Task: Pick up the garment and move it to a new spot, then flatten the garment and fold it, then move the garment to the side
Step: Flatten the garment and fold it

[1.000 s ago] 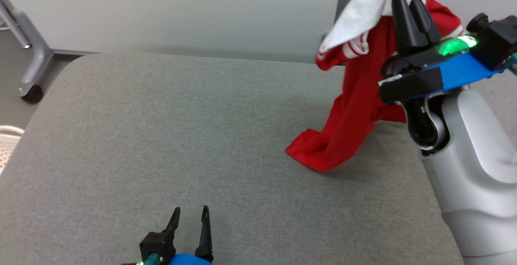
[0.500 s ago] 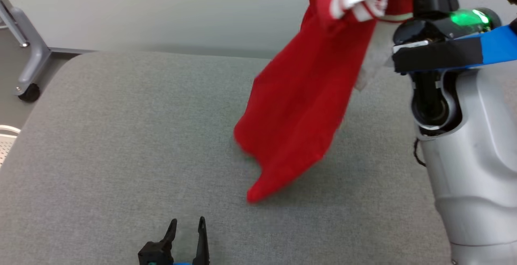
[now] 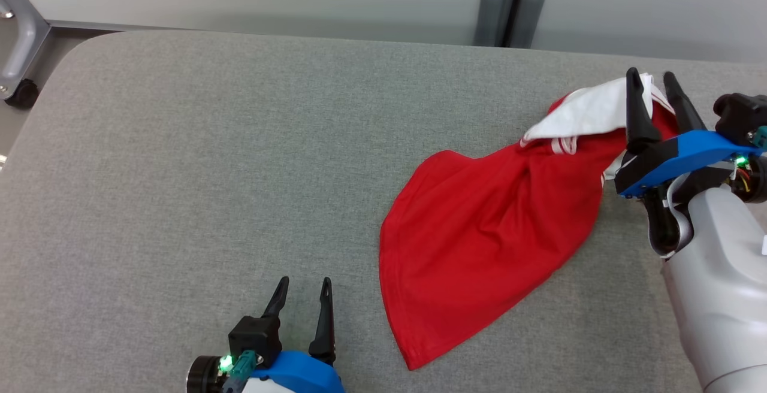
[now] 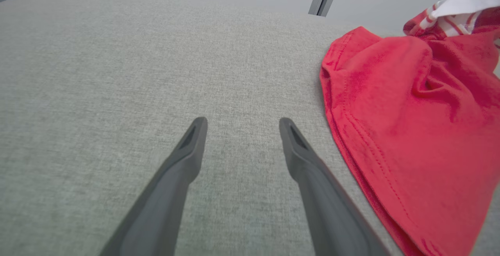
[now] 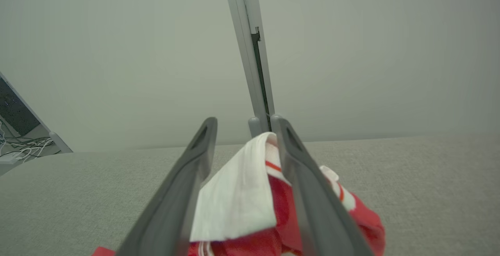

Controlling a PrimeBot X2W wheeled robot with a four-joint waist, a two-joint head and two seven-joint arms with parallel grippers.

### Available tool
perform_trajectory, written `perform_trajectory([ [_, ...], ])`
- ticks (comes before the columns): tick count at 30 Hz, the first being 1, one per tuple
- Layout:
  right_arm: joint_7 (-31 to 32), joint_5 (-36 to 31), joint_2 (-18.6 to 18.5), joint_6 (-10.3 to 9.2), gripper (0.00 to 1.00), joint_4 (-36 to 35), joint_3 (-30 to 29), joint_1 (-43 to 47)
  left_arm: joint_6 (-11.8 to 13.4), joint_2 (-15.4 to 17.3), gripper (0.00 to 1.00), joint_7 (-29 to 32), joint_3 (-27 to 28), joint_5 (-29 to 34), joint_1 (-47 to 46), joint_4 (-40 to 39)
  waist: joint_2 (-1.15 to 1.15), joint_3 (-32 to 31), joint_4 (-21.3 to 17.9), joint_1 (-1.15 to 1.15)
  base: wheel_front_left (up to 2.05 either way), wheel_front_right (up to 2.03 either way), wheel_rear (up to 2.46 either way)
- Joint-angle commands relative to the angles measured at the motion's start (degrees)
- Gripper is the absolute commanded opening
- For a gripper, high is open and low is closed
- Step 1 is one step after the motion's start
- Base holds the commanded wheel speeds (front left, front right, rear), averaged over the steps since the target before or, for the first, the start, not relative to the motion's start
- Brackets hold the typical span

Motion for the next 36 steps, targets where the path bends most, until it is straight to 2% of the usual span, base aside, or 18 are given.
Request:
perform_trajectory([
  [1,-0.25,-0.76,0.35,0.02,1.00,0.40,-0.50,-0.61,0.17,0.01,1.00,-0.17,-0.34,-0.01,-1.07,-0.30,-0.01,0.12,-0.06,-0.01,0.00,0.00,0.00],
  [6,-0.22,-2.28,1.38,0.01,1.00,-0.27,1.07,3.49,0.38,0.01,1.00,-0.17,-0.19,0.20,-0.60,0.05,-0.01,-0.28,-1.86,-0.01,0.00,0.00,0.00],
  [11,-0.24,-0.80,1.53,0.02,1.00,-1.92,3.08,9.28,0.13,0.01,1.00,-0.16,0.25,0.55,-0.39,0.25,-0.01,-0.59,-3.76,-0.01,0.00,0.00,0.00],
  [19,-0.24,1.74,-0.08,0.01,1.00,-2.21,1.25,16.38,-0.38,0.01,1.00,-0.16,-0.45,0.79,-1.26,0.32,-0.01,-0.04,-4.38,-0.01,0.00,0.00,0.00],
  [36,-0.24,-4.29,-3.33,0.01,1.00,2.81,-5.90,8.99,0.36,0.00,1.00,-0.16,-1.94,1.34,-3.40,-0.56,-0.01,6.02,0.55,-0.01,0.00,0.00,0.00],
])
